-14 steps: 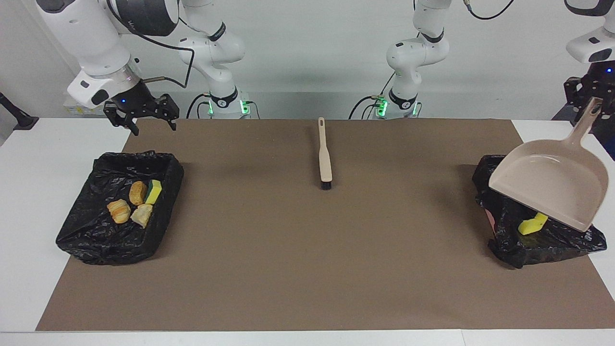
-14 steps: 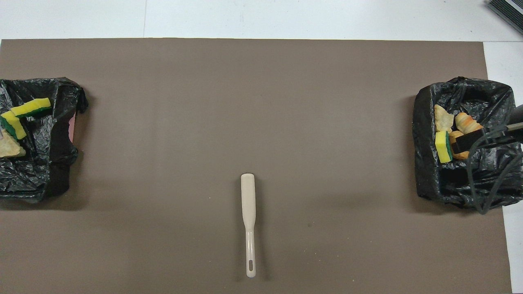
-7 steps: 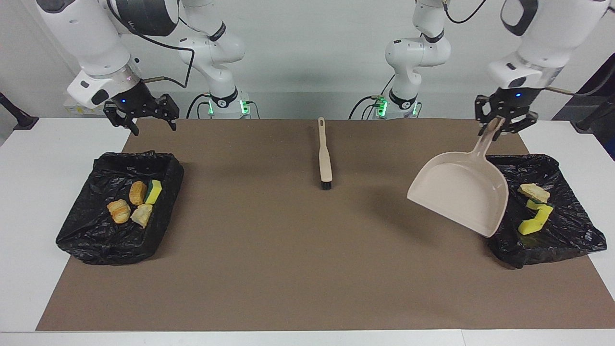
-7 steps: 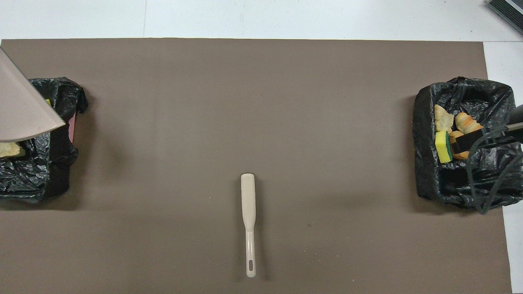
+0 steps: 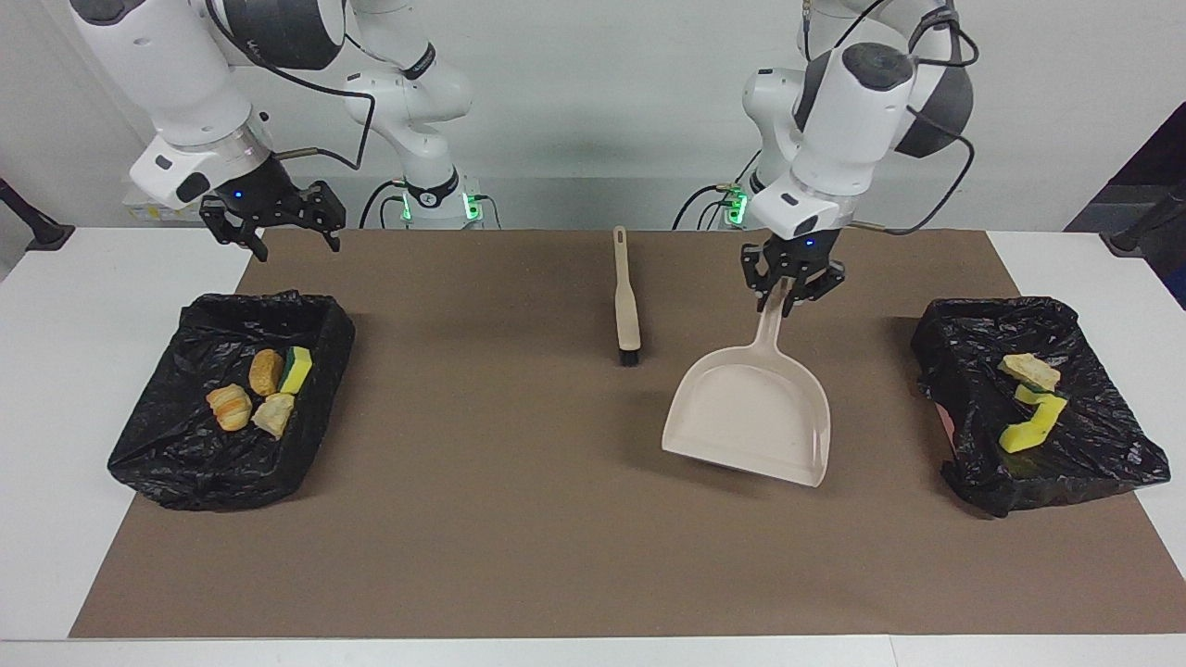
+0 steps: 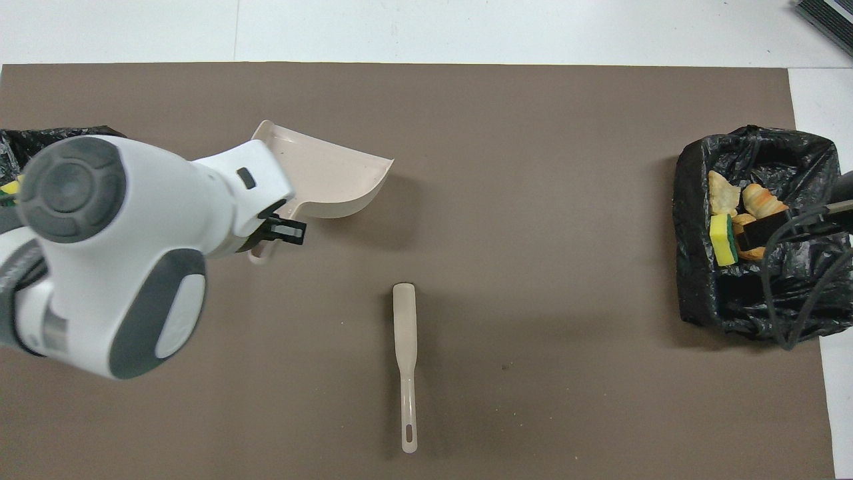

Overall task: Sweep and dump trash in bin
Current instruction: 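Bring the empty dustpan back beside the brush with the left gripper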

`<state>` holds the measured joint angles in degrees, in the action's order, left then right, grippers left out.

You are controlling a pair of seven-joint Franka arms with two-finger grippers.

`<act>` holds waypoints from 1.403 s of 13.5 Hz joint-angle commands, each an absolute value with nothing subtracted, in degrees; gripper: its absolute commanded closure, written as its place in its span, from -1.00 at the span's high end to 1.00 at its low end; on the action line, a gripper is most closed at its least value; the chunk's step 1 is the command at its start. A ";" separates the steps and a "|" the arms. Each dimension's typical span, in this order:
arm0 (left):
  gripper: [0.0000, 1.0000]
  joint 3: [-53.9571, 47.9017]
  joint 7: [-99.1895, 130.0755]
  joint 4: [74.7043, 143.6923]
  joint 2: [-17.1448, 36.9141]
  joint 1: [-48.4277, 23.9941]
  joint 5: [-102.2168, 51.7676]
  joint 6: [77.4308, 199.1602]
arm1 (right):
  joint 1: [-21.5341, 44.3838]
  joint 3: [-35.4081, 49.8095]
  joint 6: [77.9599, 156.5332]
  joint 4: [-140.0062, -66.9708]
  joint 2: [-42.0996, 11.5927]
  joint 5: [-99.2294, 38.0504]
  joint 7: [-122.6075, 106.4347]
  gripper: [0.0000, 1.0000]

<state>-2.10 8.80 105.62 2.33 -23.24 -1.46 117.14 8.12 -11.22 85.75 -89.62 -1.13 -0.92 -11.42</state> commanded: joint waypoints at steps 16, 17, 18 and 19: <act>-1.00 -1.05 36.65 99.84 19.87 -35.24 -0.35 134.74 | 8.00 -11.07 84.81 -89.12 -1.05 -1.06 -10.90 1.00; -1.00 -1.05 36.65 100.71 19.78 -35.24 -0.35 135.00 | 8.00 -11.07 84.81 -89.12 -1.05 -1.14 -10.90 1.00; -1.00 -1.05 36.48 100.98 19.69 -35.07 -0.35 135.17 | 8.00 -11.07 84.81 -89.12 -1.05 -1.14 -10.90 1.00; -1.00 -1.14 36.30 101.51 19.69 -34.81 -0.44 135.35 | 8.00 -11.07 84.81 -89.12 -1.05 -1.14 -10.90 1.00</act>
